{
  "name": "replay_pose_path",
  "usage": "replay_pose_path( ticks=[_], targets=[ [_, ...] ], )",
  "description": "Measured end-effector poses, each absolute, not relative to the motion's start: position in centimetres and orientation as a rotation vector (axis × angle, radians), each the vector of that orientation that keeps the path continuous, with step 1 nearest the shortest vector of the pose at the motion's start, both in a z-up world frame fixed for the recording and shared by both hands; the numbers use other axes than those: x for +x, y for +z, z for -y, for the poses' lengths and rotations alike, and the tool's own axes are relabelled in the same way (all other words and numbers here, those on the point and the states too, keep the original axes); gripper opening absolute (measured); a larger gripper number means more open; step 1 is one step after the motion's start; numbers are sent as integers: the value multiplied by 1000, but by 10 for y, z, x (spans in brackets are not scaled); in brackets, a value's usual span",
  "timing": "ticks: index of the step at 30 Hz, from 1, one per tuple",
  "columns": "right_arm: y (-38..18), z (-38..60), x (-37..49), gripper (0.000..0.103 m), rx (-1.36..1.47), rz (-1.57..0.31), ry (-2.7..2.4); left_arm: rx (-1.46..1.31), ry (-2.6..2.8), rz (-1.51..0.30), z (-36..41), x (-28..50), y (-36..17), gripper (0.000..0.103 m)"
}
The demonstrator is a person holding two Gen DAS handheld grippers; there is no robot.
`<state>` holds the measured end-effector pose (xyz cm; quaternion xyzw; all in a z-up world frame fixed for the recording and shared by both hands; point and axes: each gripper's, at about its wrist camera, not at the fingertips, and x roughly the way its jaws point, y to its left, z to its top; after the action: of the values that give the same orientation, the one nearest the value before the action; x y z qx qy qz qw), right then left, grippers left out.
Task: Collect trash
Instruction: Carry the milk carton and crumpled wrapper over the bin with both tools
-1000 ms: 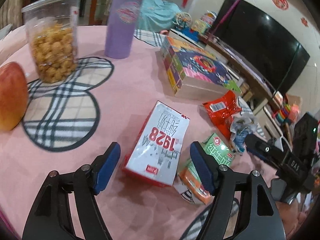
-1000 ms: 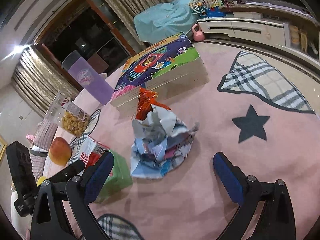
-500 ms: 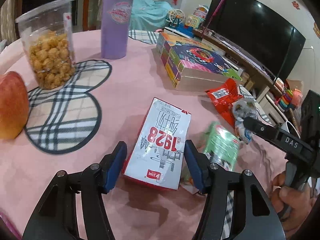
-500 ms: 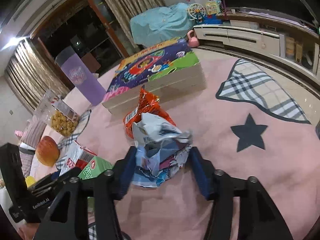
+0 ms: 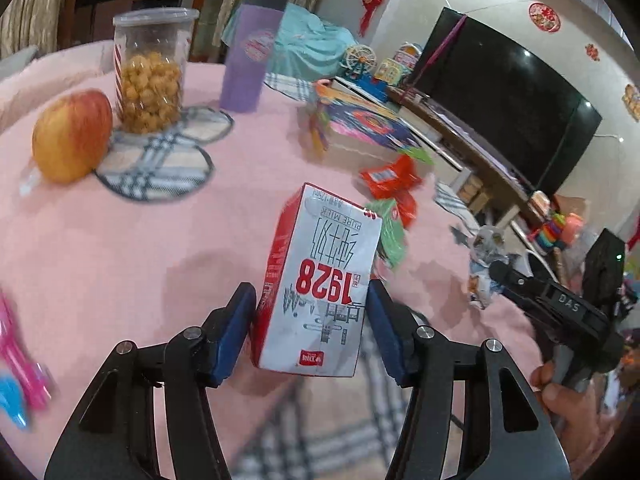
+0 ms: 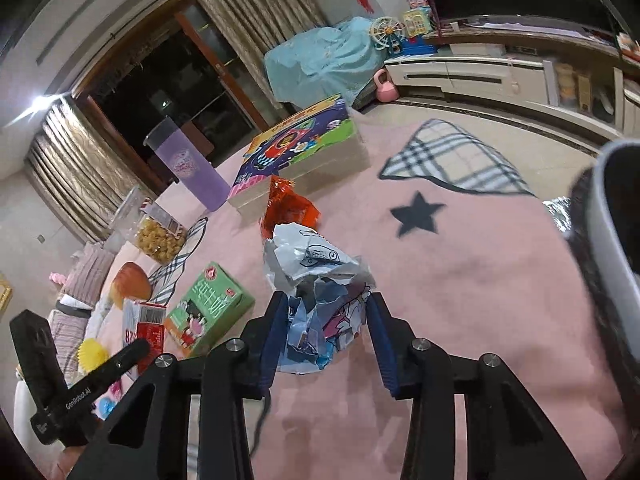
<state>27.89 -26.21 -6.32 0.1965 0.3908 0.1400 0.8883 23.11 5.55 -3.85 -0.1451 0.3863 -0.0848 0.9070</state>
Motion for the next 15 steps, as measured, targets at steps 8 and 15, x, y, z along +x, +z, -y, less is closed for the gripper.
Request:
replay_pose_path(
  ticks=[8,15],
  targets=[
    [-63,300,236,41,461,-807,273,-284,-257,-833,0,208,-45,55],
    [-57,330,216,41,499,-779,244,-225,-333,-833,46,200,-38,55]
  ],
)
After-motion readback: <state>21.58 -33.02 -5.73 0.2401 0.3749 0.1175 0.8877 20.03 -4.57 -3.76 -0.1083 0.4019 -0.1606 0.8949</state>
